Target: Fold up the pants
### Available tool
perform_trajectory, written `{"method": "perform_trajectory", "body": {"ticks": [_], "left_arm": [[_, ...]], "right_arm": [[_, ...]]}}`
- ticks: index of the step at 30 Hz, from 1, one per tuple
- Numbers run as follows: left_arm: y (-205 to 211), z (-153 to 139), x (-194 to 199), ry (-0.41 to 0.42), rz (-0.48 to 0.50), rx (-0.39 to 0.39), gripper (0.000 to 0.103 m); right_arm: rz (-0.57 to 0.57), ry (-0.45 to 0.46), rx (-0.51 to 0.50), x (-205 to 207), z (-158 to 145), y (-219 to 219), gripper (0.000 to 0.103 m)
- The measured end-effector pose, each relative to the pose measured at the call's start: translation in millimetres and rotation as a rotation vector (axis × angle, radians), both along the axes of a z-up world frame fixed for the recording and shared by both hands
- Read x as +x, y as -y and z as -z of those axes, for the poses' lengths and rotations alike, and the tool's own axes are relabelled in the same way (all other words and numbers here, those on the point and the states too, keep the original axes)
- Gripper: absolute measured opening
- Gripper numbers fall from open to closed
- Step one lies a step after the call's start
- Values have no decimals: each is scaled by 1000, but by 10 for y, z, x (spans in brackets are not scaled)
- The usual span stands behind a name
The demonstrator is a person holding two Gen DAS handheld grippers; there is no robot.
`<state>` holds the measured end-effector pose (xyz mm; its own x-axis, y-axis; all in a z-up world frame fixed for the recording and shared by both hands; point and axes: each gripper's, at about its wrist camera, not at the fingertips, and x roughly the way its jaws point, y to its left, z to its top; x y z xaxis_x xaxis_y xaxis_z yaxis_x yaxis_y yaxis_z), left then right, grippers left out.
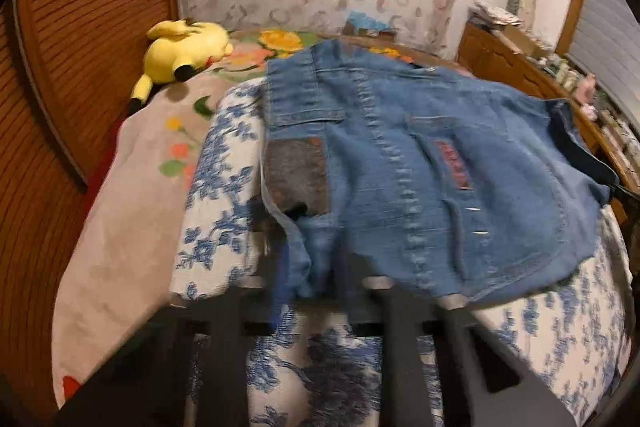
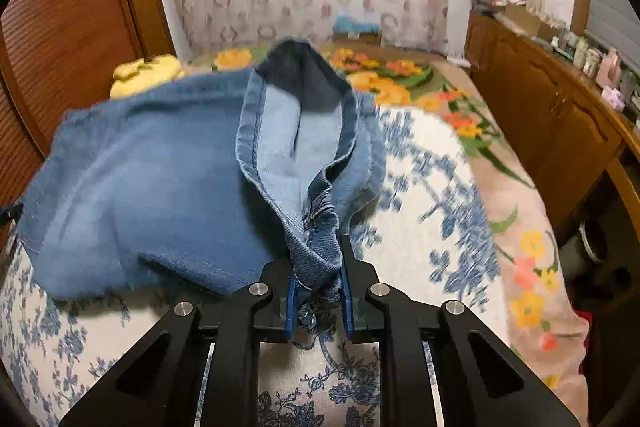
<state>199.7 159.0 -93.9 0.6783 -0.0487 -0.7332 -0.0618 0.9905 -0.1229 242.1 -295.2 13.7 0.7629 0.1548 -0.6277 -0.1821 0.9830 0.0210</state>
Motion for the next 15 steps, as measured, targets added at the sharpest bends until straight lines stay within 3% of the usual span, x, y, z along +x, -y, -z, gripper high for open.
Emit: {"method": "perform_trajectory", "body": {"ticks": [9,15], "left_arm": [[49,-618,-288,200,-33,61,9],[-13,-879,-553,263,-34,71,9]], "right_arm": [[9,127,-40,-194,-248,-24,15],[5,182,-41,-491,-366,22,15]]}}
